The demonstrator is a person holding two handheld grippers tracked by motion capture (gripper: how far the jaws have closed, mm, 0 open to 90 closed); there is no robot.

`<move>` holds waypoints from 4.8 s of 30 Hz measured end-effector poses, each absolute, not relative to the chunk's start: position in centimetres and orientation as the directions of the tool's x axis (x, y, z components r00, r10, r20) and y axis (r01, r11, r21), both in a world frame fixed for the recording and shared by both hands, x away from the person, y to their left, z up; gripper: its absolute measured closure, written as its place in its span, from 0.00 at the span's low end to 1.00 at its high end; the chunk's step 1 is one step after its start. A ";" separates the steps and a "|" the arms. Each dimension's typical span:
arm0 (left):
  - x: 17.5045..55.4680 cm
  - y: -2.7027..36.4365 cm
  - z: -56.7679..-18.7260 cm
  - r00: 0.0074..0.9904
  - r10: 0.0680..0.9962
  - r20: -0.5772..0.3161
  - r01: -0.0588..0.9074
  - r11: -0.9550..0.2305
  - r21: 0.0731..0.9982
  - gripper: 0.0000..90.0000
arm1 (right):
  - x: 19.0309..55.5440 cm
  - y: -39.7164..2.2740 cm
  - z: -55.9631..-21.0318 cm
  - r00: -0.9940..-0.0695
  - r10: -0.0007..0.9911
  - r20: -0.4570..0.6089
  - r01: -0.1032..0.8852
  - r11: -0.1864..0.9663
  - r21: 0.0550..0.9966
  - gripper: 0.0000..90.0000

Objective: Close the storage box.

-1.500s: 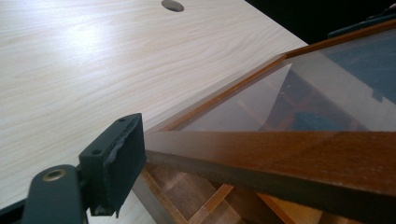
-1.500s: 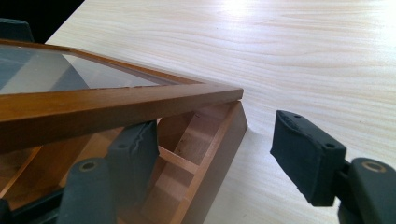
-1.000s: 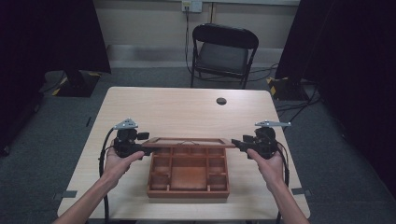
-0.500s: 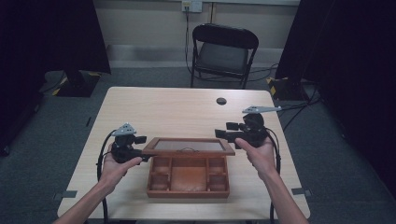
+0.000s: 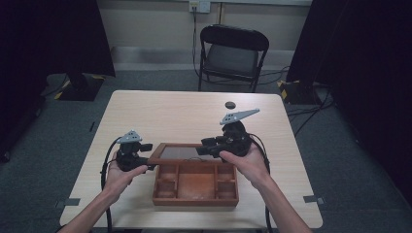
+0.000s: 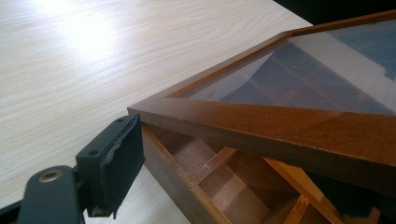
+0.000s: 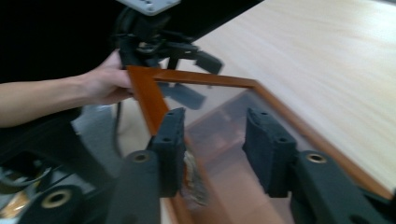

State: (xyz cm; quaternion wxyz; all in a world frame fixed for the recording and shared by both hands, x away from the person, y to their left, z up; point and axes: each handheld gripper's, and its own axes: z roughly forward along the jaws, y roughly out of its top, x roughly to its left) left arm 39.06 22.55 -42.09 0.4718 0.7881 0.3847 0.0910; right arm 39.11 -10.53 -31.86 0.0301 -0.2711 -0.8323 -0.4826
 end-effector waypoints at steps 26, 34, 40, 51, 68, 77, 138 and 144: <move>39.3 22.6 -42.8 0.682 0.694 -0.231 0.542 -0.267 0.797 0.20 | 39.3 -9.2 -33.9 -0.851 0.328 0.410 0.525 0.497 0.691 0.91; 39.4 22.8 -42.9 0.682 0.688 -0.249 0.556 -0.267 0.787 0.20 | 38.9 -9.0 -33.8 -0.861 0.336 0.381 0.506 0.505 0.699 0.91; 39.7 23.5 -43.1 0.666 0.704 -0.248 0.569 -0.264 0.778 0.20 | 38.9 -9.0 -33.8 -0.863 0.335 0.379 0.504 0.508 0.698 0.91; 40.2 24.6 -43.6 0.636 0.730 -0.251 0.596 -0.258 0.761 0.21 | 38.5 -9.3 -33.9 -0.869 0.334 0.365 0.494 0.526 0.692 0.91; 40.0 25.8 -43.4 0.605 0.761 -0.232 0.592 -0.235 0.771 0.21 | 37.5 -9.9 -34.6 -0.872 0.339 0.354 0.488 0.547 0.680 0.91; 40.2 25.9 -43.4 0.604 0.758 -0.247 0.601 -0.229 0.766 0.21 | 36.8 -9.7 -35.5 -0.873 0.345 0.346 0.487 0.566 0.664 0.91; 40.3 25.4 -43.5 0.642 0.748 -0.170 0.585 -0.333 0.740 0.22 | 35.1 -8.5 -42.3 -0.895 0.310 0.322 0.445 0.680 0.583 0.91; 40.3 25.3 -43.6 0.643 0.747 -0.171 0.586 -0.337 0.737 0.22 | 35.4 -8.9 -42.4 -0.884 0.304 0.355 0.465 0.653 0.597 0.81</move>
